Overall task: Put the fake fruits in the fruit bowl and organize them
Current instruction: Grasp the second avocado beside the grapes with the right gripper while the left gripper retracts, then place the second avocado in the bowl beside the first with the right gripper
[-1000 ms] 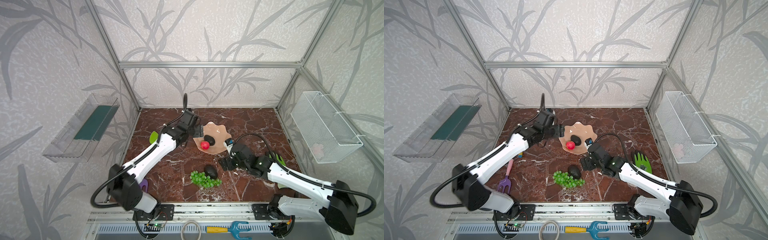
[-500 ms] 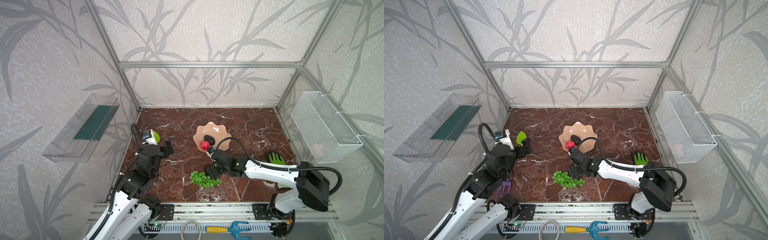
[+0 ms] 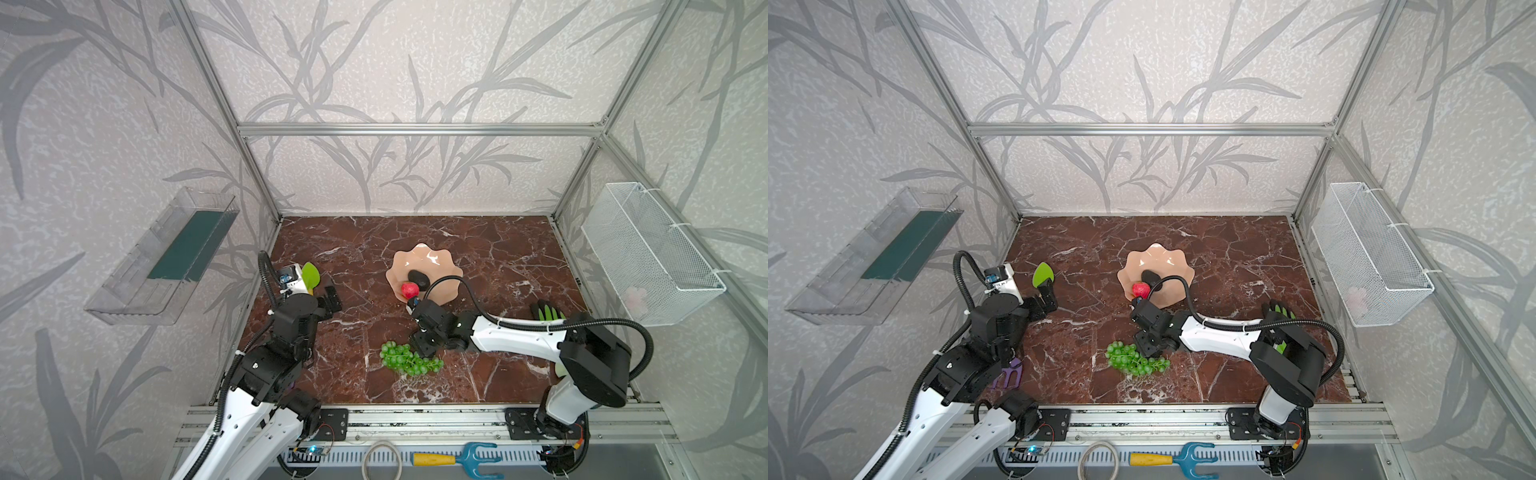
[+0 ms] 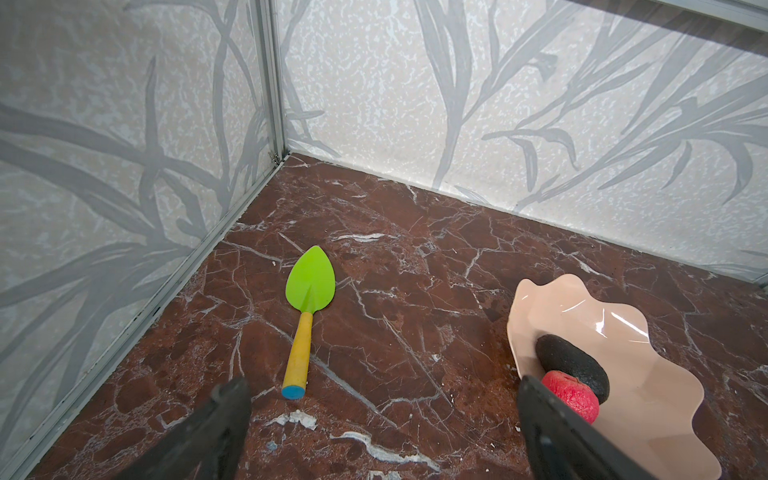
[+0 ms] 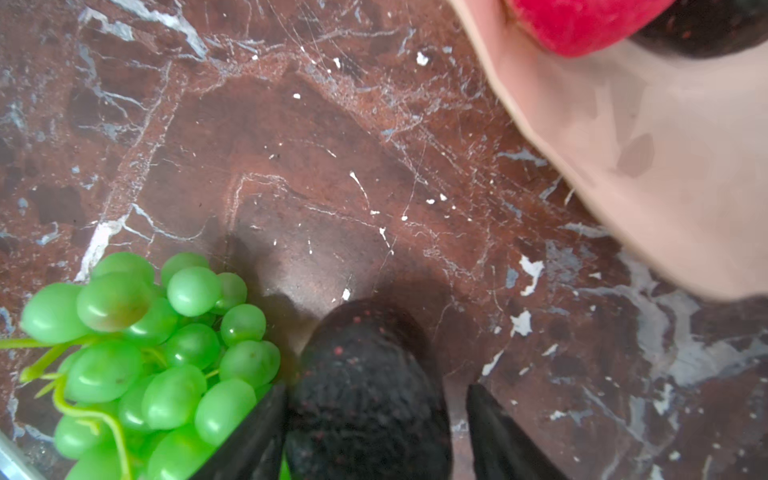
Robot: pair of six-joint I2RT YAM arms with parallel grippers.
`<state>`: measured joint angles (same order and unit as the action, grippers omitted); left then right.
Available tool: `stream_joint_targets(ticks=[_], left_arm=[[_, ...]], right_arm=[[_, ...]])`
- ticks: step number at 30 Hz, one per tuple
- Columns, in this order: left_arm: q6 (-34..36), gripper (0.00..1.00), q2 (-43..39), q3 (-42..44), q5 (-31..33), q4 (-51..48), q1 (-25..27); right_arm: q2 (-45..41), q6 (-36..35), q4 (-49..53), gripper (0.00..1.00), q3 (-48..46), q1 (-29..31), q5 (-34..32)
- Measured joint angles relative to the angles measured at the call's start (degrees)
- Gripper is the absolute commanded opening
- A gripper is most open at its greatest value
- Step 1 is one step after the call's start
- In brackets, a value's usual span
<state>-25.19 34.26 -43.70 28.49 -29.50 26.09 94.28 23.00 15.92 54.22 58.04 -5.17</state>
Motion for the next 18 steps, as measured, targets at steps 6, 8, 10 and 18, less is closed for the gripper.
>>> stream_joint_targets(ticks=[6, 8, 10, 18], left_arm=[[0.11, 0.99, 0.5, -0.02, -0.02, -0.02, -0.31], [0.15, 0.99, 0.5, -0.02, -0.02, -0.02, -0.35], [0.17, 0.99, 0.5, 0.0, -0.02, -0.02, -0.42], [0.24, 0.99, 0.48, -0.02, 0.02, -0.02, -0.79]], right_arm=[[-0.15, 1.09, 0.31, 0.47, -0.09, 0.0, -1.36], [-0.68, 1.42, 0.52, 0.43, -0.61, 0.02, -2.05], [-2.03, 1.86, 1.27, 0.43, -1.62, 0.02, -2.99], [-15.21, 3.89, 7.3, 0.42, -5.86, 0.04, -8.59]])
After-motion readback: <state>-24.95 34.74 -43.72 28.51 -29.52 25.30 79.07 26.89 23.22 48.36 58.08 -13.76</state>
